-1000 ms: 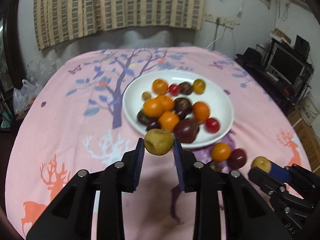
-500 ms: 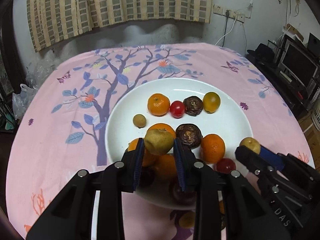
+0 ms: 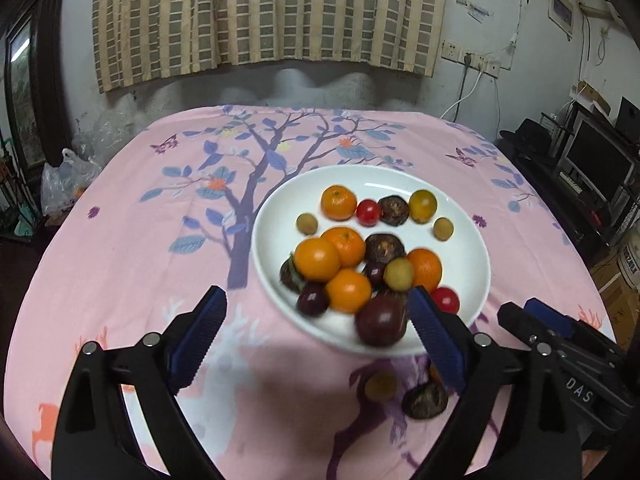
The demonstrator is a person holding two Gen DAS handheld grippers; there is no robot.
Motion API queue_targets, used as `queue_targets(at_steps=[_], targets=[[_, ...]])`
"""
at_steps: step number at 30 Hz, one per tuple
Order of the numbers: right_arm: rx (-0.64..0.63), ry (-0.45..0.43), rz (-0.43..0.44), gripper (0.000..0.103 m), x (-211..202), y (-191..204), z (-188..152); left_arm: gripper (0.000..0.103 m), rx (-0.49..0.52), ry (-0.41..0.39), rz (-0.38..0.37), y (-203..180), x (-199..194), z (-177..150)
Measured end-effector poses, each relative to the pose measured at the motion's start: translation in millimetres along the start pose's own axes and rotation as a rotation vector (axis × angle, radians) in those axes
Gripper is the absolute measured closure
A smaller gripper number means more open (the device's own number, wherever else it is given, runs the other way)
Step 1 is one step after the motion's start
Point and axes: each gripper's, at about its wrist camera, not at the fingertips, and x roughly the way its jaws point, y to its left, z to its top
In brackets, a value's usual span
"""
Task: Organize fruits
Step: 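Place both small yellow-green fruits on the white plate and open both tools, then grasp a dark red tomato with the right tool while the left tool grasps a small yellow fruit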
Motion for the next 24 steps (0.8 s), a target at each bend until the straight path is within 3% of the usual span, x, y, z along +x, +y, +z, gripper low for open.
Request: queue_targets(at_steps=[9, 20, 22, 24], targets=[[-0.154, 0.081, -0.114, 0.045, -10.5, 14.3, -46.1, 0.013, -0.051, 0.052, 0.009, 28.0, -9.5, -66.5], [-0.204, 0.138, -0.219, 0.045, 22.5, 28.1, -55.9, 0.013, -0.036, 0.065, -0.019, 34.2, -1.2, -75.7], [-0.202, 0.142, -0.212, 0.064, 27.4, 28.1, -54.2, 0.013, -0.027, 0.067, -0.022, 33.0, -0.6, -75.9], [-0.181, 0.139, -0.191, 0.063, 26.2, 26.6, -54.4, 0.013, -0.020, 0.065, -0.024, 31.3, -0.4, -76.1]])
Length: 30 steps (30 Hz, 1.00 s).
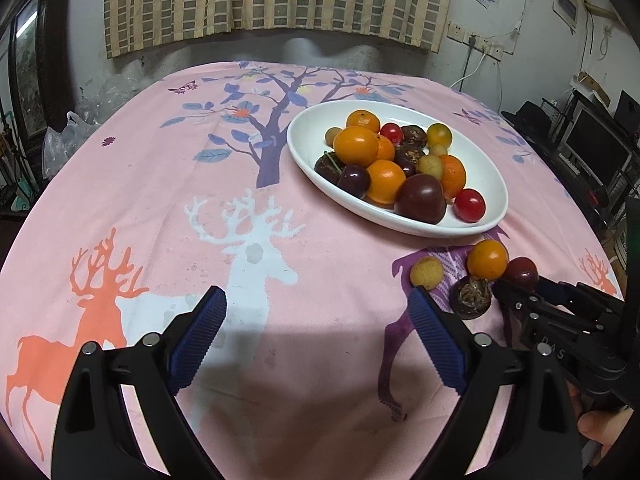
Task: Organize fruits
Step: 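Grasp a dark red tomato with the right tool while the left tool grasps a small yellow fruit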
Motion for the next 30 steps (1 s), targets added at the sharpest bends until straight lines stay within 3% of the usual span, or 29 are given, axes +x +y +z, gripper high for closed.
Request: queue_targets(at_steps=[12, 20, 26, 29, 30], targets=[[0.127, -0.005, 0.110, 0.063, -26.9, -19.5, -25.4, 0.013, 0.090, 0.007, -0.021, -23.0, 7.3, -8.5], [0.110, -0.033, 0.136, 0.064, -40.0, -22.3, -21.2, 0.029, 0.140, 0.086, -0.023, -42.6, 35.4, -10.7], [0.118, -0.058, 0.167, 0.063, -50.3, -22.9, -19.5, 0.033, 0.195, 0.080, 0.001, -64.7, 50.6, -0.2], [0.126, -0.043, 0.173, 0.063, -46.5, -24.2, -20.0, 0.046, 0.210, 0.079, -0.010, -75.3, 55.2, 7.1], [0.128, -0.039, 0.172, 0.063, -45.3, -24.6, -20.1, 0.057, 0.221, 0.083, -0.020, -79.3, 55.7, 9.3]])
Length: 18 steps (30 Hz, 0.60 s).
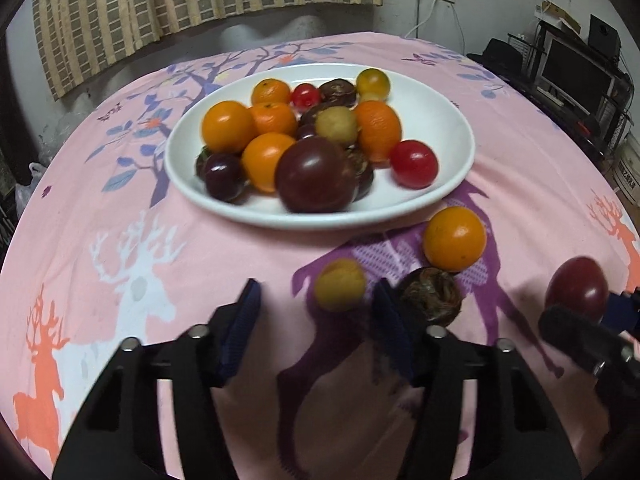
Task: Organize fruits
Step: 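Grasp a dark red tomato with the right tool while the left tool grasps a small yellow fruit, then lower both held fruits onto the white plate and open both tools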
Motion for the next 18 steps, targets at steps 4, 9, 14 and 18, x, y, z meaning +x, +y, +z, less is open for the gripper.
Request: queue_targets(at_steps=[4, 9, 14, 18], targets=[[0.004, 0.001, 0.001, 0.063, 1.2, -0.6, -0.9, 0.079, 0.034, 0.013, -0.038, -10.0, -7.2, -2.0], [-0.010, -0.070, 0.029, 0.063, -11.9, 5.5, -0.3, 0.079, 0.043, -0.024, -0.076, -6.3, -37.7, -9.3], [-0.030, -0.122, 0.050, 0.064, -22.5, 18.1, 15.3, 0.079, 0.004, -0.103, -0.091, 13.1, -71.3, 17.8], [-0.072, -0.134, 0.064, 0.064, -16.4, 29.6, 46.0, 0.079, -0.043, -0.126, -0.083, 28.4, -70.2, 49.6]])
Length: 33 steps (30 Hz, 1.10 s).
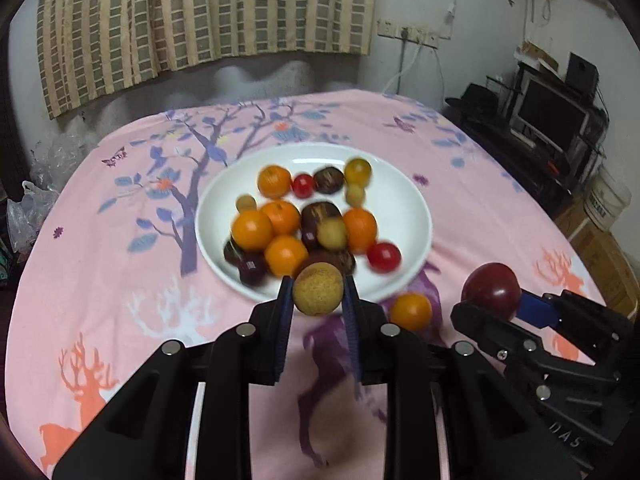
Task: Organize fruits
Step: 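Lower both held fruits onto the white plate and open both tools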
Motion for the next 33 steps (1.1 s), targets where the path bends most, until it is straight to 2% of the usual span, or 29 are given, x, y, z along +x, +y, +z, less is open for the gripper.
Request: queue_targets(at_steps=[5, 10, 11, 13, 14, 15, 17, 20, 26, 29, 33], targets=[[-0.013, 0.007, -0.021, 0.064, 41.8, -2.4, 38.4, 0.079, -0.048, 0.009, 0.053, 14.4, 32.3, 29.3], [0.011, 0.052, -0.041, 0.062, 78.0, -10.9, 48.4, 0.077, -0.065, 0.039, 0.102, 19.8, 63.0, 37.0], [0.029, 0.065, -0.024, 0.062, 86.3, -15.5, 49.7, 0.072, -0.062, 0.038, 0.114, 19.1, 66.2, 36.1], [0.071, 0.069, -0.022, 0.056, 91.3, -24.4, 49.4, 0.039, -0.074, 0.007, 0.181, 19.1, 63.6, 33.5], [0.090, 0.068, -0.029, 0.054, 90.5, -28.3, 48.9, 0.032, -0.087, -0.002, 0.194, 20.7, 61.4, 32.6], [0.116, 0.056, -0.025, 0.048, 86.1, -33.5, 47.3, 0.027, -0.107, -0.011, 0.186, 24.0, 57.9, 30.9], [0.131, 0.033, -0.020, 0.043, 76.1, -38.6, 44.1, 0.027, -0.126, -0.005, 0.158, 27.9, 51.6, 27.2], [0.119, 0.014, -0.018, 0.041, 58.6, -40.7, 37.4, 0.027, -0.132, -0.003, 0.168, 28.1, 41.6, 20.8], [0.092, 0.055, -0.044, 0.039, 39.5, -42.4, 15.2, 0.023, -0.172, 0.006, 0.136, 25.6, 15.7, -8.0], [0.046, 0.075, -0.072, 0.039, 33.5, -36.2, 1.3, 0.023, -0.172, 0.014, 0.145, 24.0, 6.7, -28.2], [0.031, 0.112, -0.082, 0.039, 34.8, -30.9, -15.1, 0.021, -0.231, 0.112, 0.094, 31.2, 11.5, -59.8]])
